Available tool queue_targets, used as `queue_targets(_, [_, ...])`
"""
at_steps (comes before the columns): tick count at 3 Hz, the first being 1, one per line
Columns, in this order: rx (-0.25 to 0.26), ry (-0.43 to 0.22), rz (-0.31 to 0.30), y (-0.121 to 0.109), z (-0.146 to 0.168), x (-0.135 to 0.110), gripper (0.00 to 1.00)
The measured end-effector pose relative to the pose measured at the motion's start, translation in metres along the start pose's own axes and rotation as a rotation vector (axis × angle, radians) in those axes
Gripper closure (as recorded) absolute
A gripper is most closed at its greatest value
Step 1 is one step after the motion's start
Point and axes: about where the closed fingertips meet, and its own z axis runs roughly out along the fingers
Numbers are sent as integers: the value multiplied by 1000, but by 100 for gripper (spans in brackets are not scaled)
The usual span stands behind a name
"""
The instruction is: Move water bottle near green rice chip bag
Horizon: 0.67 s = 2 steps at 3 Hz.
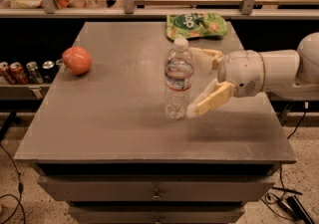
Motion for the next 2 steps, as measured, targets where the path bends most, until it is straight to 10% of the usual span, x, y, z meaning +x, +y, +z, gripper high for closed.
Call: queue_targets(2, [-53, -57, -10, 1, 17, -8, 18])
